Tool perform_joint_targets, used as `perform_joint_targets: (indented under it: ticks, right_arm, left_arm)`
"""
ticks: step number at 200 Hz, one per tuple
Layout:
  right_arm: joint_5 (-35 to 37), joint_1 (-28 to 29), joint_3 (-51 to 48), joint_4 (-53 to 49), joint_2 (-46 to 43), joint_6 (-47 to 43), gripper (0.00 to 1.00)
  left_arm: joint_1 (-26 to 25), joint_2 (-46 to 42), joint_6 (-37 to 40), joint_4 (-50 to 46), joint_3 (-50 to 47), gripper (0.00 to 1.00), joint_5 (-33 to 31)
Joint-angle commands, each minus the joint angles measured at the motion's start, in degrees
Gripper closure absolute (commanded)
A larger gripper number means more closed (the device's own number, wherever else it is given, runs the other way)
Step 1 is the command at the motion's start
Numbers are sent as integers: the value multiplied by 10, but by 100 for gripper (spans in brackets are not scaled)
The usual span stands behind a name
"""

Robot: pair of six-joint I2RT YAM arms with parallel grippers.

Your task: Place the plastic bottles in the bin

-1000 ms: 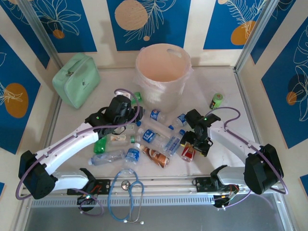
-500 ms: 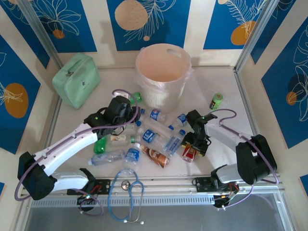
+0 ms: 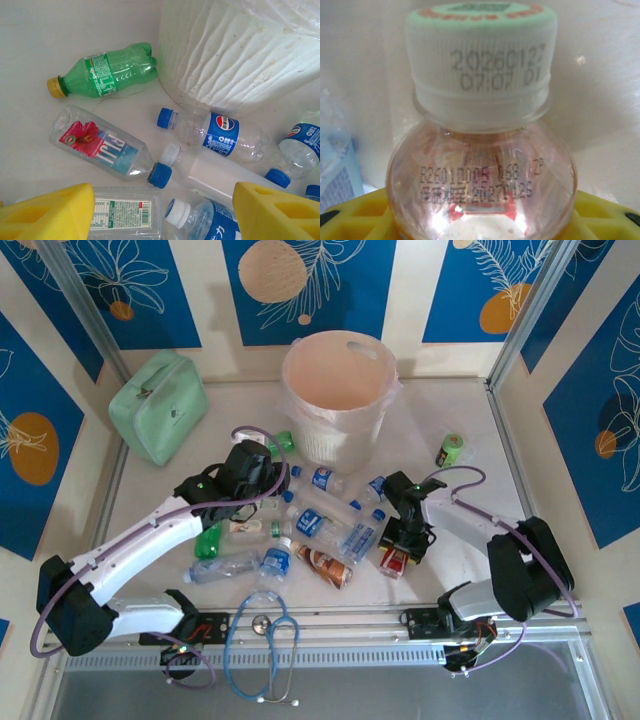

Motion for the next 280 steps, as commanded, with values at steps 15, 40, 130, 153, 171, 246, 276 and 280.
perform_joint_targets:
  ticks: [15,40,130,153,171,246,276,280]
  right_arm:
    - [35,20,26,-53,-77,3,56]
    - [38,24,58,-78,-148,-9,59]
    - [-15,5,447,-52,-95,-122,59]
    - [-45,-14,585,-22,3,-145,60]
    - [-42,-18,694,-11,83,-166,60]
    - [-59,-64,983,-79,326,-171,37]
    - [-63,-68,990,-73,324,-169,25]
    - [-64,-67,992,-74,324,-169,24]
  left_arm:
    - [-2,-11,-6,-19,23,27,-13]
    - [-2,-23,-10,-28,19,27,-20]
    - [7,-45,-13,-92,31,25,-68]
    - [19,-44,-25,-118,32,25,-74]
    - [37,-43,-36,-136,30,24,-69]
    - [149,-11,16,-87,18,17,18]
    - [170,26,73,-40,22,10,25]
    - [171,34,83,-33,24,9,27]
